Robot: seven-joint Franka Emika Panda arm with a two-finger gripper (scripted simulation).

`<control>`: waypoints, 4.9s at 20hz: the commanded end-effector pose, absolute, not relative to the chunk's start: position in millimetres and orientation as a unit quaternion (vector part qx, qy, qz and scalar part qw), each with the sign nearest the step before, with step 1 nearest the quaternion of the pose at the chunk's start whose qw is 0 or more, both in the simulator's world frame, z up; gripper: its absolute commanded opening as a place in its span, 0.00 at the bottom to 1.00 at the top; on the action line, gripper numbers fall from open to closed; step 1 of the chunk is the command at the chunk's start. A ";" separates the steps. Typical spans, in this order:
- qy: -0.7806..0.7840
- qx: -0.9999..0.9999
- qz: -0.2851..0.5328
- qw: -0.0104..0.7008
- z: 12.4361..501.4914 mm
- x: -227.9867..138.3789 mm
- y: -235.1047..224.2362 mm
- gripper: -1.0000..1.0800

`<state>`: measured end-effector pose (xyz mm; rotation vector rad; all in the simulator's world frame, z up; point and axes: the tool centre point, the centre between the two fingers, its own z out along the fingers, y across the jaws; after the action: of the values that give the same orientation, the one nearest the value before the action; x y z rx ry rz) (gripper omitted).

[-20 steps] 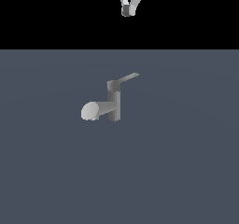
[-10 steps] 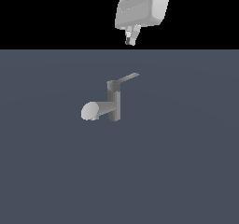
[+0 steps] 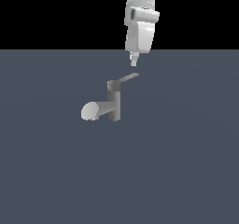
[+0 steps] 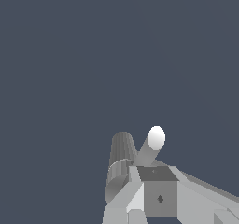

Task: Turn on the faucet by rotating a designated handle.

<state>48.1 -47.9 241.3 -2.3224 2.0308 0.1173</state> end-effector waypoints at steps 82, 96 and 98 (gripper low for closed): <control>0.750 -0.662 -0.003 0.004 186.1 -31.0 33.0 0.00; 0.758 -0.652 -0.005 0.007 189.2 -7.2 58.2 0.00; 0.757 -0.653 -0.004 0.006 188.1 -2.9 65.9 0.00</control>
<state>-7.0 37.3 195.1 -1.9970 2.4120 -0.0217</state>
